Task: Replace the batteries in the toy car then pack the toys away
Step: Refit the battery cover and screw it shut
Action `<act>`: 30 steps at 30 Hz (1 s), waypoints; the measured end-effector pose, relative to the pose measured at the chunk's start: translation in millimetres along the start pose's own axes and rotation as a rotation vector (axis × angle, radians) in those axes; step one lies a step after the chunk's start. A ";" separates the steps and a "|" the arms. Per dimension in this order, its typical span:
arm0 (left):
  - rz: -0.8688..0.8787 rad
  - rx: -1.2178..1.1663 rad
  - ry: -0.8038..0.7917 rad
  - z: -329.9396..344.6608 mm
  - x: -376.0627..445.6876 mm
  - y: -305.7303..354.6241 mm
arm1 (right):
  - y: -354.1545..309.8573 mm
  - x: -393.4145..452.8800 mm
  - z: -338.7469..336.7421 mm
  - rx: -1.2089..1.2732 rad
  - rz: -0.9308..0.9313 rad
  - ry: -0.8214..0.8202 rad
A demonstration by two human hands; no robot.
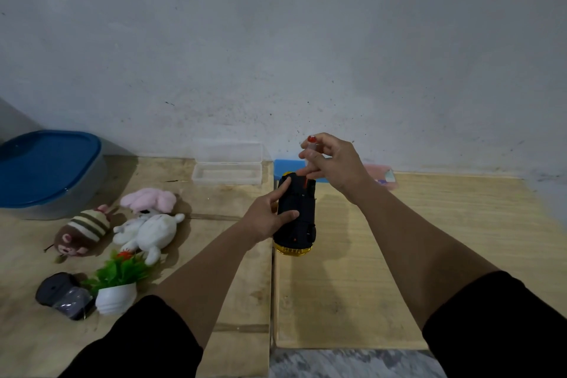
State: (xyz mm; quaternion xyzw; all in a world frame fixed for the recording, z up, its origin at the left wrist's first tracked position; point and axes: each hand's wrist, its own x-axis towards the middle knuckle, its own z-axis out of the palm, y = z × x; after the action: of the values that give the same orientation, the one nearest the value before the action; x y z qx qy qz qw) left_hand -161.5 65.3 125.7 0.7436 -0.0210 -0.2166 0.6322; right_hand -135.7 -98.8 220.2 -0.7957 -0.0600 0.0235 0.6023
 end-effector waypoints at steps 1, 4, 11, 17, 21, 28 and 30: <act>0.005 0.002 -0.005 1.5 -0.5 -1.4 | 1.1 1.5 0.9 -0.073 -0.016 0.027; 0.012 0.008 0.010 2.2 -0.3 -2.4 | 2.5 6.5 1.4 -0.201 -0.078 0.147; 0.050 0.004 0.084 -9.8 6.4 10.9 | 18.2 -15.3 -0.9 -0.503 -0.005 -0.071; 0.108 -0.041 0.042 -7.9 7.2 22.6 | 44.2 -30.8 5.6 -0.325 0.167 -0.186; 0.167 -0.036 0.035 0.7 5.1 26.5 | 48.3 -29.2 5.3 -0.058 0.211 -0.122; 0.209 -0.080 0.027 17.6 2.0 28.9 | 52.6 -32.6 2.8 0.029 0.155 -0.047; 0.181 -0.126 0.038 14.3 3.5 29.4 | 56.3 -34.6 0.7 0.089 0.171 -0.010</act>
State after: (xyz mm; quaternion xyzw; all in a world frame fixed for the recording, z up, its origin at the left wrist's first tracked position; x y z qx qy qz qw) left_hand -156.2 45.0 151.1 0.7015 -0.0626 -0.1455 0.6949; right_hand -166.3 -117.5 164.7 -0.7701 0.0065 0.0815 0.6326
